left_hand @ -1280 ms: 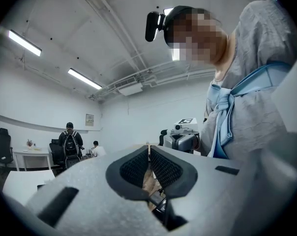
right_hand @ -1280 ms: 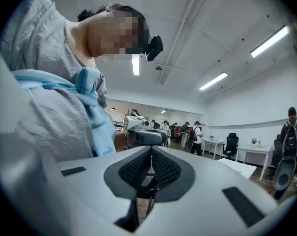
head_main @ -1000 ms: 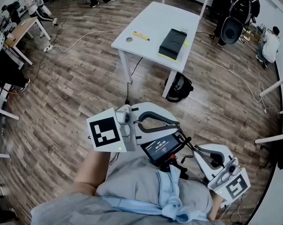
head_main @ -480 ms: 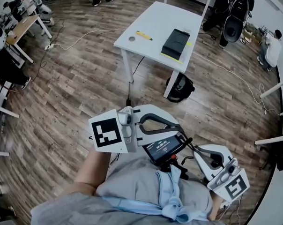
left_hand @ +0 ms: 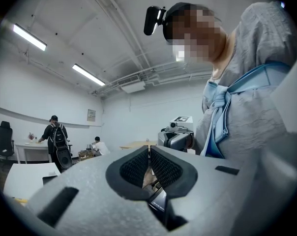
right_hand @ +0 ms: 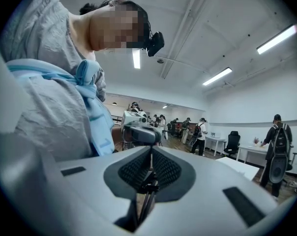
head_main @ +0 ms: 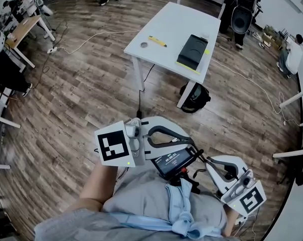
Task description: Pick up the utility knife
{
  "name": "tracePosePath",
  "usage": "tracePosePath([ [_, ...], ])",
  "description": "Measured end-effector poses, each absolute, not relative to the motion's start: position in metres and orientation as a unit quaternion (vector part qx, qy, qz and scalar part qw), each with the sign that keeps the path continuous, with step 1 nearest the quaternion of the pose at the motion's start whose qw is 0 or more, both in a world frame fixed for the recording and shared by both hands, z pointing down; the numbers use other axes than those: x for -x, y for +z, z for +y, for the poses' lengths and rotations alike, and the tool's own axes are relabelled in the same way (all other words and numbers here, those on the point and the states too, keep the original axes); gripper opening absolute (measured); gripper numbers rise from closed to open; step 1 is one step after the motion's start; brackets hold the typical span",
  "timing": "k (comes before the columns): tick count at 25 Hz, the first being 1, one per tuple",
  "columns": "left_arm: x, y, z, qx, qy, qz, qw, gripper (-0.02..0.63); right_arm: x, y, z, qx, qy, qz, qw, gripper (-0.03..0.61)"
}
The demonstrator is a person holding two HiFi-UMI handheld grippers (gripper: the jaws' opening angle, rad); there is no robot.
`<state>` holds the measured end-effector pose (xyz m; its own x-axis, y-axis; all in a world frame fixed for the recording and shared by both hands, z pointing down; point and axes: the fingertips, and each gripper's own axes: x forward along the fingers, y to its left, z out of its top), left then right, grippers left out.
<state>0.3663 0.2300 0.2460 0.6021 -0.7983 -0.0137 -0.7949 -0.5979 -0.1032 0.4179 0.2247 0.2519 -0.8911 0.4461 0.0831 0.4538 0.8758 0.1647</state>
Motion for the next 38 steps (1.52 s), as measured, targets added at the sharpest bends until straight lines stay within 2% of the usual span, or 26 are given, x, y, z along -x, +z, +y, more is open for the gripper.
tracePosePath([
  [16,-0.209,0.251,0.250,0.883,-0.009,0.467,0.045,0.018,-0.251,0.250,0.245,0.263,-0.114,-0.958,0.029,0.029],
  [22,-0.172,0.264,0.254,0.886,-0.006,0.463,0.032,0.018,-0.213,0.257,0.245,0.258,-0.105,-0.960,0.034,0.029],
  [34,-0.104,0.277,0.200,0.888,0.001,0.460,0.009,0.018,-0.145,0.272,0.186,0.266,-0.090,-0.958,0.053,0.029],
  [38,-0.071,0.275,0.169,0.886,-0.017,0.463,-0.001,0.018,-0.108,0.266,0.151,0.278,-0.084,-0.956,0.036,0.029],
])
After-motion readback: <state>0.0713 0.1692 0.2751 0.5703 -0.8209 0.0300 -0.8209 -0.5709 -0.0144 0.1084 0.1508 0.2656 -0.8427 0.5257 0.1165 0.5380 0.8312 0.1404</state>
